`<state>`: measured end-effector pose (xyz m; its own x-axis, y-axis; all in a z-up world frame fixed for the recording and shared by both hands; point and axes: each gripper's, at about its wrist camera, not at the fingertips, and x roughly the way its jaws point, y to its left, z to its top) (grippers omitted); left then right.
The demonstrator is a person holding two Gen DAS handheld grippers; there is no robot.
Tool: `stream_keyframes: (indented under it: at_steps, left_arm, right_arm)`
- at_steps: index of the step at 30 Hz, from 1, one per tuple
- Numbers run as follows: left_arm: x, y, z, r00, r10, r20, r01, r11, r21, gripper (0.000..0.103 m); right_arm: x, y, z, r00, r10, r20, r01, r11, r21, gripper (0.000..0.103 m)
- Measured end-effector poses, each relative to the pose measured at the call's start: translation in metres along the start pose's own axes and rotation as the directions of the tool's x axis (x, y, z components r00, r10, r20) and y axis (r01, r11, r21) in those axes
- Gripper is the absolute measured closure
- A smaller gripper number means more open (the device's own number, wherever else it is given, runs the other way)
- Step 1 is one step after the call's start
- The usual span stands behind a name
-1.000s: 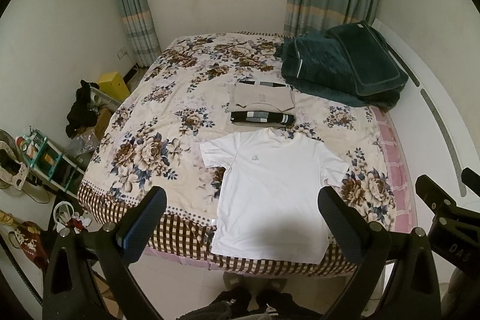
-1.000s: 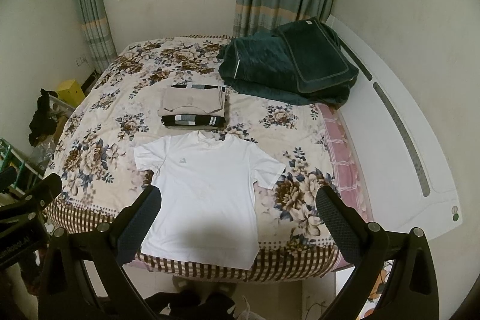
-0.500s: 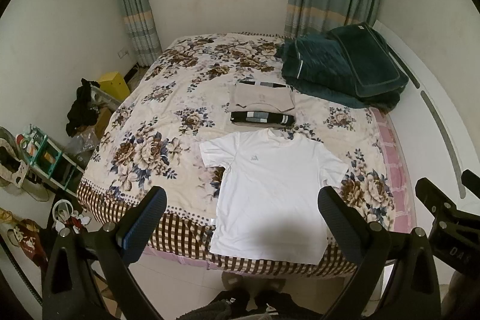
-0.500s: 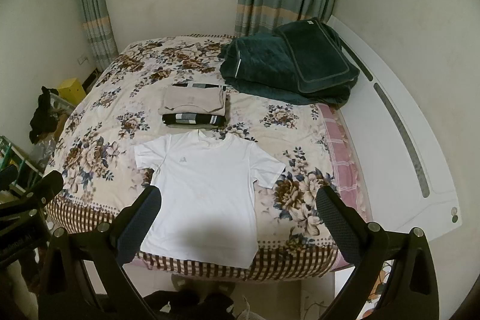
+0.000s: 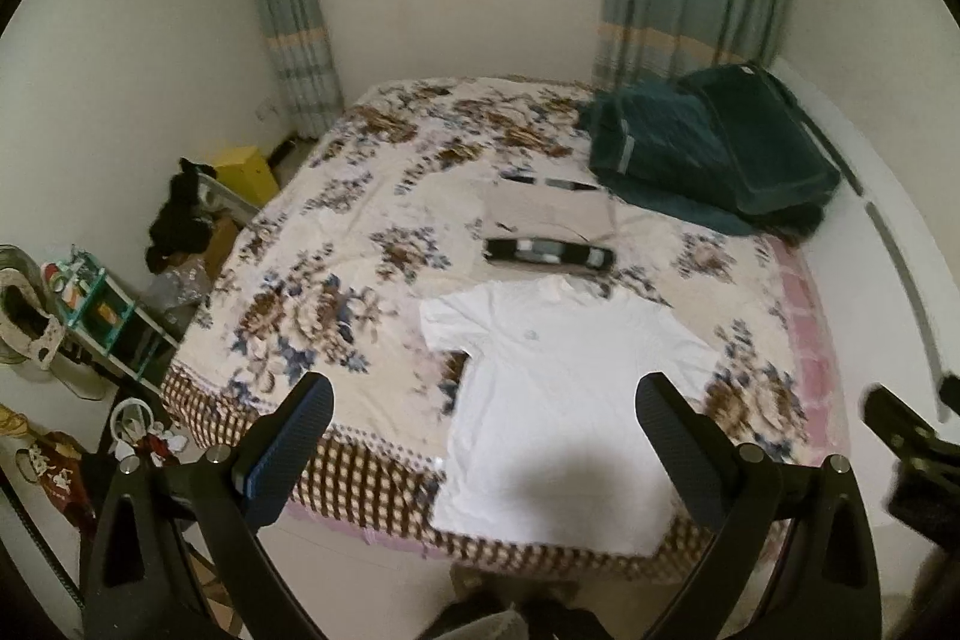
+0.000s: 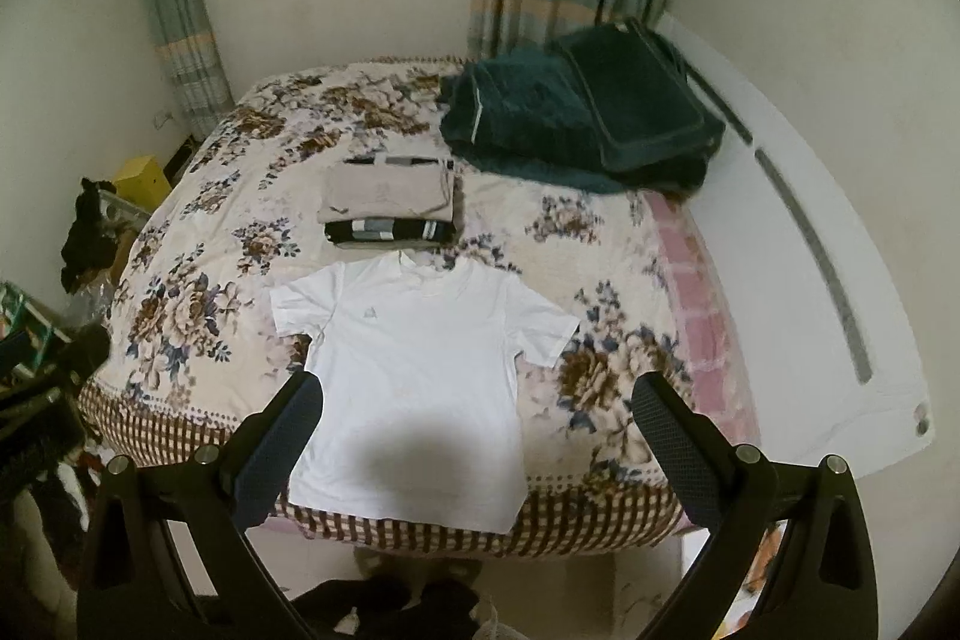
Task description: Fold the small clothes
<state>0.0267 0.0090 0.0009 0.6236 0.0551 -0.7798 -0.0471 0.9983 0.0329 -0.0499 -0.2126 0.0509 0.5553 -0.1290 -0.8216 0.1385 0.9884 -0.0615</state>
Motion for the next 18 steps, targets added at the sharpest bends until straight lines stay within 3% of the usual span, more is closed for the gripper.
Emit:
stream_keyframes:
  at_steps: [6, 8, 9, 11, 14, 16, 18]
  left_arm:
    - [0.088, 0.017, 0.000, 0.996, 0.077, -0.040, -0.079, 0.996, -0.037, 0.000]
    - [0.128, 0.020, -0.003, 0.991, 0.092, -0.096, -0.098, 0.994, -0.051, 0.000]
    - [0.150, 0.019, -0.006, 0.987, 0.101, -0.125, -0.109, 0.992, -0.057, 0.000]
    - [0.187, 0.017, -0.009, 0.972, 0.134, -0.193, -0.146, 0.988, -0.049, 0.000]
    - [0.241, 0.013, -0.016, 0.941, 0.205, -0.268, -0.222, 0.974, -0.036, 0.000]
    - [0.272, 0.008, -0.021, 0.926, 0.244, -0.287, -0.266, 0.963, -0.039, 0.000]
    - [0.308, 0.004, -0.030, 0.903, 0.287, -0.319, -0.314, 0.949, -0.036, 0.000]
  right_arm:
    - [0.086, -0.060, -0.006, 0.990, -0.014, -0.137, 0.042, 0.978, 0.204, 0.004]
    - [0.126, -0.092, -0.018, 0.984, -0.025, -0.175, 0.073, 0.958, 0.278, 0.025]
    - [0.148, -0.108, -0.024, 0.978, -0.025, -0.206, 0.090, 0.945, 0.313, 0.042]
    - [0.197, -0.141, -0.039, 0.964, 0.000, -0.265, 0.108, 0.912, 0.395, 0.047]
    - [0.281, -0.191, -0.067, 0.942, 0.094, -0.322, 0.101, 0.836, 0.540, 0.047]
    - [0.351, -0.223, -0.091, 0.922, 0.193, -0.336, 0.079, 0.756, 0.650, 0.034]
    - [0.428, -0.248, -0.117, 0.895, 0.305, -0.324, 0.055, 0.647, 0.761, 0.033]
